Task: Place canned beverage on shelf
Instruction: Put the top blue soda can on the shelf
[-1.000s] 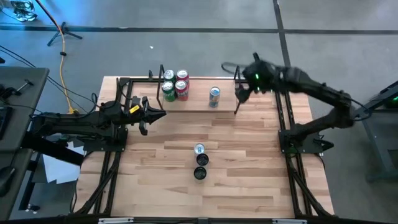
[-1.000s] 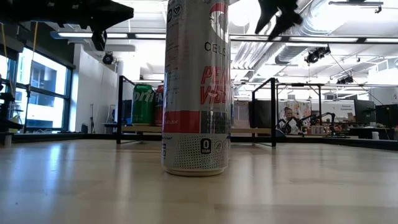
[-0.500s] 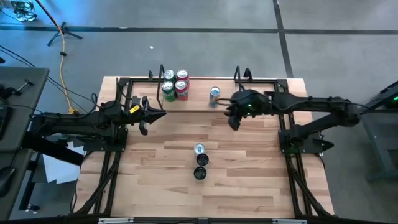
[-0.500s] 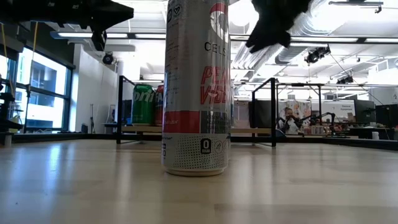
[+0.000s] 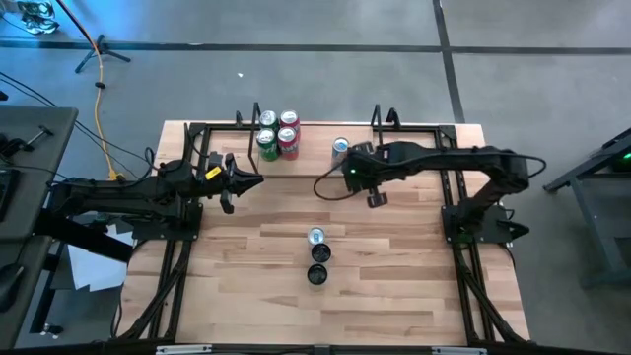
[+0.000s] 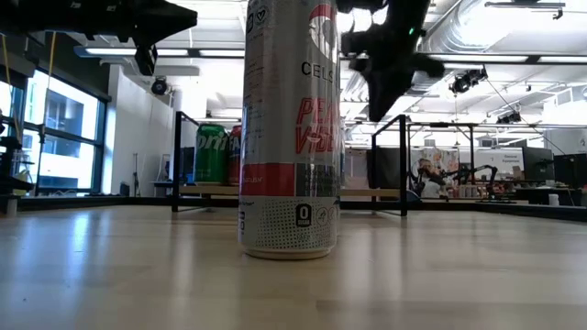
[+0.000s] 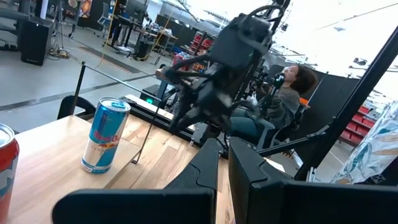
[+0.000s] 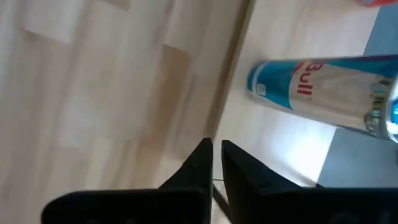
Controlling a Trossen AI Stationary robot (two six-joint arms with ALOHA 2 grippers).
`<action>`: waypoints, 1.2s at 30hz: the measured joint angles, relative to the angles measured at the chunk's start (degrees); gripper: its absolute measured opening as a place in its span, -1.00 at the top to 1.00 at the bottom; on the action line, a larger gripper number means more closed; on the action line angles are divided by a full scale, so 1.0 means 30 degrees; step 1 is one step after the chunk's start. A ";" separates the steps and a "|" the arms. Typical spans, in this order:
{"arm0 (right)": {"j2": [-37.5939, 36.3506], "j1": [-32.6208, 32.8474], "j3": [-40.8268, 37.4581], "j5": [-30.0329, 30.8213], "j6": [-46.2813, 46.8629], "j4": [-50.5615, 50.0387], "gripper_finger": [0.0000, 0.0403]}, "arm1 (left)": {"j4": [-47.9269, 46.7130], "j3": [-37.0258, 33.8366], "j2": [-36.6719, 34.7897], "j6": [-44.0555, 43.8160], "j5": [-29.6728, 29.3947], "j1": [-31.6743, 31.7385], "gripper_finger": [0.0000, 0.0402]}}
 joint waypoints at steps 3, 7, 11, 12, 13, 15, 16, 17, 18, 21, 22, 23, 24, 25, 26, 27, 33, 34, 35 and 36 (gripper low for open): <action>0.0869 -0.0223 -0.0023 0.0798 -0.0676 0.0691 0.97 | -0.0001 0.0000 -0.0004 -0.0158 0.0081 0.0000 1.00; 0.1785 -0.0402 -0.0022 0.3186 -0.0837 0.2204 0.99 | -0.0001 0.0000 0.0000 -0.0147 0.0074 -0.0007 1.00; 0.2523 -0.0851 -0.0022 0.4475 -0.0693 0.2538 1.00 | -0.0038 0.0000 -0.0003 -0.0147 0.0081 -0.0007 1.00; 0.2671 -0.0949 -0.0022 0.4536 -0.0675 0.2657 1.00 | -0.0038 0.0000 -0.0005 -0.0147 0.0081 -0.0007 1.00; 0.2812 -0.1016 -0.0023 0.4589 -0.0682 0.2794 1.00 | -0.0038 0.0000 0.0000 -0.0140 0.0081 -0.0007 1.00; 0.3023 -0.1121 -0.0029 0.4906 -0.0689 0.3439 1.00 | -0.0052 0.0000 -0.0004 -0.0140 0.0081 -0.0004 1.00; 0.3095 -0.1130 -0.0029 0.5256 -0.0689 0.3847 1.00 | -0.0052 0.0000 0.0000 -0.0129 0.0081 -0.0007 1.00; 0.3158 -0.1134 -0.0029 0.5584 -0.0689 0.4141 1.00 | -0.0052 0.0000 -0.0006 -0.0132 0.0081 -0.0007 1.00; 0.3225 -0.1177 -0.0029 0.5924 -0.0689 0.4463 1.00 | -0.0052 0.0000 0.0000 -0.0132 0.0081 -0.0007 1.00; 0.3272 -0.1340 -0.0029 0.6221 -0.0689 0.5159 1.00 | -0.0062 0.0000 -0.0005 -0.0127 0.0081 -0.0007 1.00; 0.3272 -0.1401 -0.0029 0.6242 -0.0695 0.5429 1.00 | -0.0078 0.0000 -0.0007 -0.0129 0.0081 -0.0004 1.00; 0.3272 -0.1441 -0.0029 0.6248 -0.0689 0.5676 1.00 | -0.0099 0.0000 0.0000 -0.0122 0.0081 -0.0007 1.00; 0.3272 -0.1514 -0.0029 0.6270 -0.0733 0.5875 1.00 | -0.0103 0.0000 -0.0002 -0.0118 0.0081 -0.0007 1.00; 0.3272 -0.1572 -0.0029 0.6284 -0.0806 0.6054 1.00 | -0.0103 0.0000 0.0000 -0.0118 0.0081 -0.0007 1.00; 0.3272 -0.1649 -0.0029 0.6285 -0.0865 0.6223 1.00 | -0.0103 0.0000 -0.0004 -0.0117 0.0081 -0.0007 1.00; 0.3272 -0.1732 -0.0029 0.6278 -0.0900 0.6396 1.00 | -0.0103 0.0000 0.0000 -0.0111 0.0081 -0.0007 1.00; 0.3272 -0.2151 -0.0029 0.6286 -0.0900 0.8062 1.00 | -0.0111 0.0000 0.0000 -0.0118 0.0081 -0.0007 1.00; 0.3272 -0.2210 -0.0029 0.6282 -0.0900 0.8318 1.00 | -0.0111 0.0000 -0.0002 -0.0118 0.0081 -0.0007 1.00; 0.3272 -0.2277 -0.0029 0.6286 -0.0900 0.8580 1.00 | -0.0111 0.0000 -0.0002 -0.0118 0.0081 0.0000 1.00; 0.3272 -0.2314 -0.0029 0.6288 -0.0900 0.8843 1.00 | -0.0111 0.0000 0.0000 -0.0118 0.0081 0.0000 1.00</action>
